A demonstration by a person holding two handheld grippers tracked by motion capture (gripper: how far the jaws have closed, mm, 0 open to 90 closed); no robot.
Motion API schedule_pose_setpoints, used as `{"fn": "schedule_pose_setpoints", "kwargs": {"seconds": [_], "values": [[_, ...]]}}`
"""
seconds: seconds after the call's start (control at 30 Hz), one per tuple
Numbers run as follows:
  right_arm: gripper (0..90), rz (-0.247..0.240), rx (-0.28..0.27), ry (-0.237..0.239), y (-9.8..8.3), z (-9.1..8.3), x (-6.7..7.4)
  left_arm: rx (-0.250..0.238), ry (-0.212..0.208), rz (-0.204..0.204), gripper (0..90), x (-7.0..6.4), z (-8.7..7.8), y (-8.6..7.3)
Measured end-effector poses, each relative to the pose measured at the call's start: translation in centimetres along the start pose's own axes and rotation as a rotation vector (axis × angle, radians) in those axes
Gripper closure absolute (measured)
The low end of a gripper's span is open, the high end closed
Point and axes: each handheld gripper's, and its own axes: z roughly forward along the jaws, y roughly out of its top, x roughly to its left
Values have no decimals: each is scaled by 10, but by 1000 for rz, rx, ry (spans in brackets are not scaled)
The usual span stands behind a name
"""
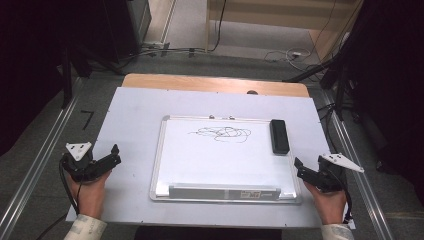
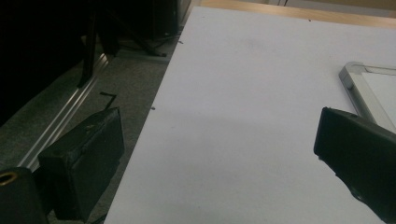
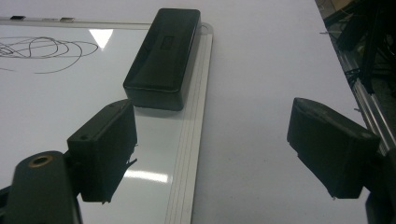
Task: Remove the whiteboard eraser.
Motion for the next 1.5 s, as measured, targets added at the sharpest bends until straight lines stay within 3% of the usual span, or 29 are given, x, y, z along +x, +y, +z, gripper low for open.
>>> {"fn": "schedule_pose_setpoints", "kwargs": {"seconds": [0.9, 1.03, 1.13, 1.33, 1.5], "values": [[145, -25, -7, -4, 3, 4, 4, 20, -11, -5, 21, -1, 1, -1], [145, -29, -10, -12, 4, 5, 7, 27, -4, -22, 21, 1, 3, -1], [145, -13, -19, 2, 9, 9, 8, 29, -8, -34, 21, 3, 2, -1], [145, -33, -23, 14, 17, 15, 15, 30, -12, -22, 21, 1, 3, -2], [146, -5, -15, 33, 28, 26, 20, 36, -17, -32, 21, 1, 3, -2]]}}
